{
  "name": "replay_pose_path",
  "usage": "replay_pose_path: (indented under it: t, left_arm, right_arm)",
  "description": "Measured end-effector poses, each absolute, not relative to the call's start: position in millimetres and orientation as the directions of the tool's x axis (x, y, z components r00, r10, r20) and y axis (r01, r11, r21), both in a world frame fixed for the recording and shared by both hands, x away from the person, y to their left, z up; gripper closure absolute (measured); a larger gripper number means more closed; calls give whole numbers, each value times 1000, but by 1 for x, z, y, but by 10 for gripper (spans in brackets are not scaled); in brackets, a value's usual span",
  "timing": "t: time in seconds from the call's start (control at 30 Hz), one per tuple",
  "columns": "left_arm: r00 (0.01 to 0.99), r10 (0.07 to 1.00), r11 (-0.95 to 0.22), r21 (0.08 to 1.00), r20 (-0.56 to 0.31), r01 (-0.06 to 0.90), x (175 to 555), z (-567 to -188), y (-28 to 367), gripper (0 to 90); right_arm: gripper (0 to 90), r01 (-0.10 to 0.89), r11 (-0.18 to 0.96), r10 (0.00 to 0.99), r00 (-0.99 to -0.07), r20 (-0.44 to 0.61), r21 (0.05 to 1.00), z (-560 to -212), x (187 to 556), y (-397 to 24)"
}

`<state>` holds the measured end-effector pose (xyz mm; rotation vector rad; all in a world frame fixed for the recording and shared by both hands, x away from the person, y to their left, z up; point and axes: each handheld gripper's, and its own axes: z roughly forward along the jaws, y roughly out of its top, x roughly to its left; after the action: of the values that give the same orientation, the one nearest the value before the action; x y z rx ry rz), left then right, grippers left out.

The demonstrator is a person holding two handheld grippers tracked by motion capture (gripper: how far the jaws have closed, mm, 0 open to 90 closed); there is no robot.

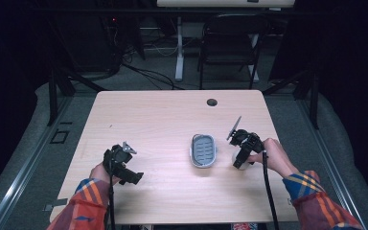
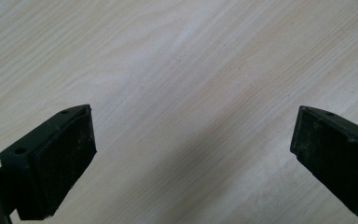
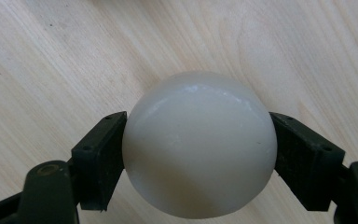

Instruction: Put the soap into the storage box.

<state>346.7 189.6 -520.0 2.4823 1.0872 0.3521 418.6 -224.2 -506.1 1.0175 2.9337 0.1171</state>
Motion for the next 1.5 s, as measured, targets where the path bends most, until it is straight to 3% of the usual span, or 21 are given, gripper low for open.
replay_pose_path:
  t: [1.5]
  left_arm:
    - [665,744,-613,456,61,645,346,-521,190,2]
  right_arm:
    - [230,568,819,572,-820,-41,79,-474,440,-190]
